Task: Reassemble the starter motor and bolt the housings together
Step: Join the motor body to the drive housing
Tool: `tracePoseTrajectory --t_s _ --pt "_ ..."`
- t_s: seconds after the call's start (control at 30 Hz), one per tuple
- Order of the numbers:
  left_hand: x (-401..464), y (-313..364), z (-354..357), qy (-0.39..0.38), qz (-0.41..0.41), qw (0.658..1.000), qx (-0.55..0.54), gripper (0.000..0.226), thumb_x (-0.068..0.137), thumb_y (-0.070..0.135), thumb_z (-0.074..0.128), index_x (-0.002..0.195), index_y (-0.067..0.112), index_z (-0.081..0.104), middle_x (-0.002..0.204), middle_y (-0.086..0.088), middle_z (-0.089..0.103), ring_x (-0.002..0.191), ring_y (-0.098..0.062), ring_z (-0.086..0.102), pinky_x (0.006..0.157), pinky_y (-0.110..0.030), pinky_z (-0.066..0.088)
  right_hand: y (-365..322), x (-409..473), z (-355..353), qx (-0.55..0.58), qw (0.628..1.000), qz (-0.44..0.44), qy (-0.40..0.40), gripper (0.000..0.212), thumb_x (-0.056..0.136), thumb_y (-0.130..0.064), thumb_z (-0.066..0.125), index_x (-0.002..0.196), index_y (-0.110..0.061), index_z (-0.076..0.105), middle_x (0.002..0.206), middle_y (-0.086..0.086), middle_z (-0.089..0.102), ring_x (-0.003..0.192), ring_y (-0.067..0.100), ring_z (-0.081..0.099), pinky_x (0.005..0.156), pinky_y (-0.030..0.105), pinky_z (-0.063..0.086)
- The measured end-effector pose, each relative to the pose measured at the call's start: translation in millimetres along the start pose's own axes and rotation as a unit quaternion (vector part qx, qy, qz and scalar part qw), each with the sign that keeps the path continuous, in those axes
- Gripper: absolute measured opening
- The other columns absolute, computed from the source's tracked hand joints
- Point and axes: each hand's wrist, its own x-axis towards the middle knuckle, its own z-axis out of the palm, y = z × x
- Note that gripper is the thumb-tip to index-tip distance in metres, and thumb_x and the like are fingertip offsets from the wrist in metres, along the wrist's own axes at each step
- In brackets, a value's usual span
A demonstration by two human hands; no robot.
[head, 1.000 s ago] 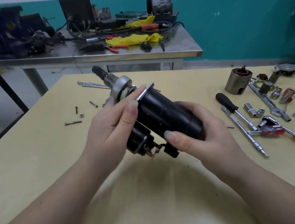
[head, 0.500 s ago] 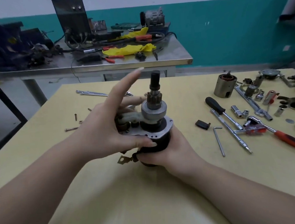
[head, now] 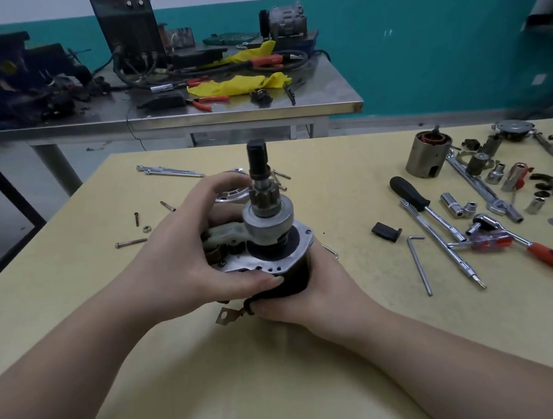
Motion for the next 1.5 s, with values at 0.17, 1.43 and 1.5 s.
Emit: tracePoseTrajectory --t_s 0.17,1.43,1.5 --pt "-0.9 -5.4 -3.9 -0.006 -0.010 0.999 -0.031 0.091 0.061 0.043 0.099 0.136 0.056 0.049 0.130 0.016 0.076 0.118 -0.012 0.075 0.090 -0.019 0.059 1.1 1.1 -1.5 -0.044 0.999 0.001 -0.007 0.077 0.077 -0.011 0.089 0.141 -0.030 0.050 0.132 -0.009 0.069 0.126 0.013 0.065 0.104 0.051 0.055" --pt "-19.0 17.9 12.2 0.007 0.105 0.980 0.169 0.043 0.070 0.063 0.085 0.106 0.047 0.067 0.104 0.038 0.069 0.091 0.008 0.068 0.076 -0.003 0.042 -15.5 -9.4 -61.7 -0.006 0.998 -0.038 -0.046 0.020 0.086 -0.014 0.059 0.099 -0.024 0.070 0.096 0.002 0.067 0.090 0.016 0.061 0.083 0.033 0.046" --pt "-19.1 17.7 14.5 0.025 0.097 0.982 0.162 0.041 0.069 0.063 0.086 0.104 0.048 0.069 0.104 0.034 0.071 0.091 0.006 0.068 0.076 -0.003 0.042 -13.4 -10.0 -60.7 -0.168 0.981 -0.048 -0.079 0.068 0.076 -0.014 0.065 0.142 -0.030 0.053 0.136 -0.006 0.062 0.129 0.006 0.056 0.109 0.033 0.045"
